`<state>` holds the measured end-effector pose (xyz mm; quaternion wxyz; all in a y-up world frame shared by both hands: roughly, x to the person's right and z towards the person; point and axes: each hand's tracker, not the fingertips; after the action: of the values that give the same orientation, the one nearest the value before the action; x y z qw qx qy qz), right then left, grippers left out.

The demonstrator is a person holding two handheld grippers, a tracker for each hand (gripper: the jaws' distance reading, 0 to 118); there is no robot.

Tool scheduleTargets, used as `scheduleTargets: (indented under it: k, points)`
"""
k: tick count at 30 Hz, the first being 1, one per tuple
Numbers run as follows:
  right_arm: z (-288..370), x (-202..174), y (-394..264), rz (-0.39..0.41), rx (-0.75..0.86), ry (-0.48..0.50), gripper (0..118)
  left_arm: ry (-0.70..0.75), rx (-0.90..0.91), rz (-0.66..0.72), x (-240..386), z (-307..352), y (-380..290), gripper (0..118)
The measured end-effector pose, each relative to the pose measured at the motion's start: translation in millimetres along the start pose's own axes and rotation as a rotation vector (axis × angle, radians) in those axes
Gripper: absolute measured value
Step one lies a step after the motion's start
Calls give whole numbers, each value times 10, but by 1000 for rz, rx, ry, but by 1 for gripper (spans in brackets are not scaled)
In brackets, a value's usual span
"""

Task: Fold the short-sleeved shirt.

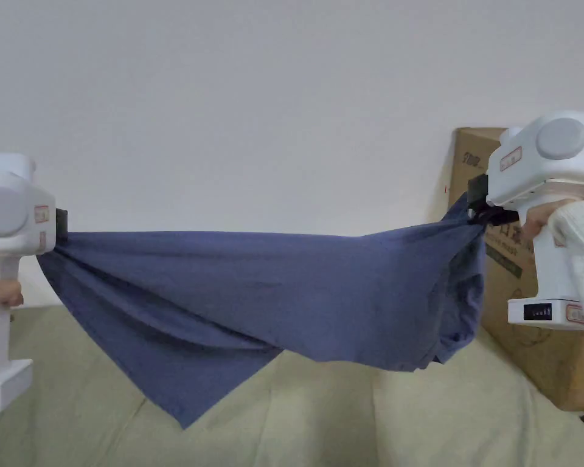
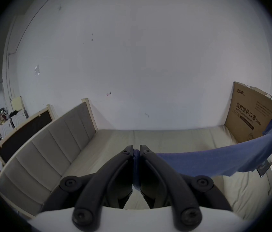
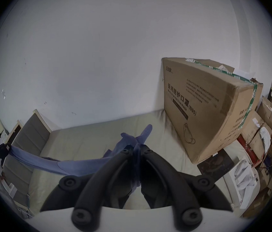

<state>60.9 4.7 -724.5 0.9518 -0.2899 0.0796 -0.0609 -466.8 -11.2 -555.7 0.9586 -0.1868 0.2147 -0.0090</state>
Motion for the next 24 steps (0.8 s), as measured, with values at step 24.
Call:
scheduleTargets:
  k: [24]
  points:
    - [341, 618, -4035, -8, -498, -41, 7, -20, -585, 43, -323, 1314, -3887, 6]
